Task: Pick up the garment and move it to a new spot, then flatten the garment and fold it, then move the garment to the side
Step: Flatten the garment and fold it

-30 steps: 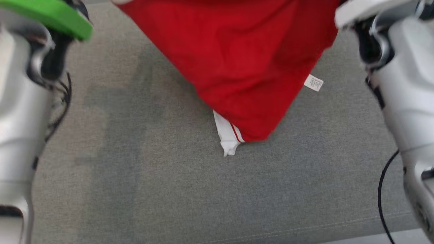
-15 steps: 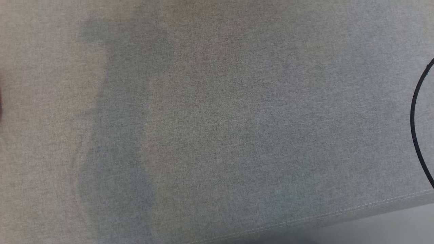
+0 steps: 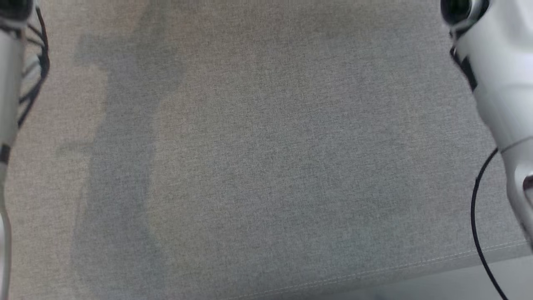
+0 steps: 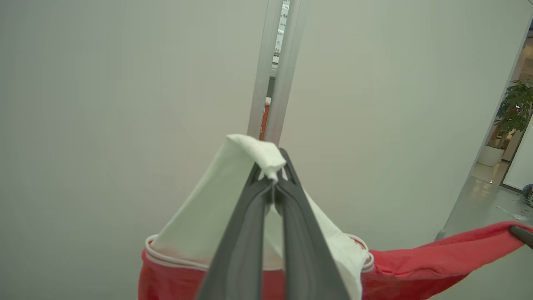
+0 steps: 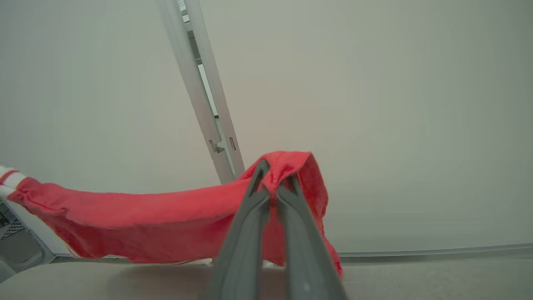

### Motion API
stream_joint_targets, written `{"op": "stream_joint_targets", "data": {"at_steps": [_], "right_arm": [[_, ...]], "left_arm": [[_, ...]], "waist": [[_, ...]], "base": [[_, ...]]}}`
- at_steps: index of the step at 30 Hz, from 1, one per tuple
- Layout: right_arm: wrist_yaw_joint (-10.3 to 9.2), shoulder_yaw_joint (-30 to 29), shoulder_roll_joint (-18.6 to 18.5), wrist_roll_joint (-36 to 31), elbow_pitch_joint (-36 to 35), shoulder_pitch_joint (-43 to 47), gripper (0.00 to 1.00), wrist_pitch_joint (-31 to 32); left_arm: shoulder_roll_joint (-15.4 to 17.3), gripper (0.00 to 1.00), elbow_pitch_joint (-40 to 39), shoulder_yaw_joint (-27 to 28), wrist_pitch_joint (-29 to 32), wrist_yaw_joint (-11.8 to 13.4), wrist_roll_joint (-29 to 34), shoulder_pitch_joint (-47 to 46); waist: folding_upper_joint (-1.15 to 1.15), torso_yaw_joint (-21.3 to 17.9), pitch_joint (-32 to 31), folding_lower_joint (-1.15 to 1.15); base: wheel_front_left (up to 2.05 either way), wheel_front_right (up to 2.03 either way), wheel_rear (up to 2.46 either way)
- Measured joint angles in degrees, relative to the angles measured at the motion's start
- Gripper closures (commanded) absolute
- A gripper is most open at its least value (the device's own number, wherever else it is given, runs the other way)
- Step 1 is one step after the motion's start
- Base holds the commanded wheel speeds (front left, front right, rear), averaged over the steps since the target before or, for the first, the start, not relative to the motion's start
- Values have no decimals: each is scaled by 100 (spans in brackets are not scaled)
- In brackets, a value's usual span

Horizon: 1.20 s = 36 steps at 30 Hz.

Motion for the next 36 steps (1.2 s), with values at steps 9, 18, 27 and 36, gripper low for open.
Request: {"op": "stream_joint_targets", "data": {"at_steps": [9, 18, 27, 36], "right_arm": [[0, 320, -432, 756, -1406, 2696, 100, -19], [3, 36, -770, 998, -2277, 5068, 100, -19], [3, -186, -926, 898, -2633, 6585, 100, -20], [3, -690, -840, 454, -2976, 7632, 100, 323]], "left_arm": [[56, 100, -1859, 1334, -15, 229, 732, 3511], [-499, 100, -2976, 1790, -15, 486, 1278, 6481], [-860, 100, -3260, 1881, -15, 546, 1446, 8079], [-972, 100, -3272, 1590, -15, 487, 1675, 8576]], "waist": [[0, -8, -561, -1], [0, 9, -1148, -1], [0, 126, -1737, -1], [0, 255, -2172, -1]], "base": [[0, 0, 0], [0, 0, 0], [0, 0, 0], [0, 0, 0]]}}
